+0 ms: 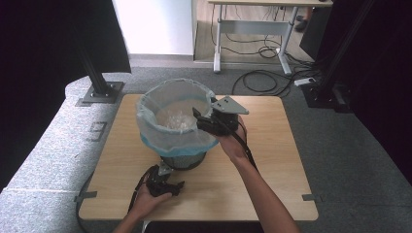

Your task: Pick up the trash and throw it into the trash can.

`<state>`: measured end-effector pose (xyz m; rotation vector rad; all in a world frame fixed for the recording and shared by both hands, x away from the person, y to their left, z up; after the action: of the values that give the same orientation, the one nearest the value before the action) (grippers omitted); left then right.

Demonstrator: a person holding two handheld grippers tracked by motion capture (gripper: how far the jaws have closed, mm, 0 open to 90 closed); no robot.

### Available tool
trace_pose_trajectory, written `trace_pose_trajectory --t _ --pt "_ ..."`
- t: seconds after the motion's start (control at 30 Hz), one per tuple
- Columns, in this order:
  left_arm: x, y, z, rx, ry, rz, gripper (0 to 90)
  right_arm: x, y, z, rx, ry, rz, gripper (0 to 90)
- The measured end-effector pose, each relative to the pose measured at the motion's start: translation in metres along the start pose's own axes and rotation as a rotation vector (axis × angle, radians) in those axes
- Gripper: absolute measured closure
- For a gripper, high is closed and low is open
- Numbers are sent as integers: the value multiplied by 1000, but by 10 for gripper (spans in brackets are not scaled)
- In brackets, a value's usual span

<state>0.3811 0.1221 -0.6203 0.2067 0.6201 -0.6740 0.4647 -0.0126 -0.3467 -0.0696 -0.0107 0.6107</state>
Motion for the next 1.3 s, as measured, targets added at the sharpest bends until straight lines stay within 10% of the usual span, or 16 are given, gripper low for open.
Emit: trace_pose_trajectory --t 0.53,0.93,1.3 --pt "0 0 0 0 0 0 142 -58 -32 -8 20 -56 -19 293" --pt "0 0 0 0 -1 1 142 -119 -84 -68 70 18 -110 291" --pt "0 0 0 -1 -1 1 142 -138 -116 -126 116 126 -188 291"
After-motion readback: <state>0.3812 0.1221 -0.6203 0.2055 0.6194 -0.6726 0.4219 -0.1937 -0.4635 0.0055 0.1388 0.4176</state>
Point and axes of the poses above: each handheld gripper's, and its own axes: x roughly forward along the jaws, z roughly out of its top, y roughly to its left, the point moved 10 cm from there along x, roughly forward along the jaws, and after that the axes turned 10 degrees about -y, right-handed, at the moved point
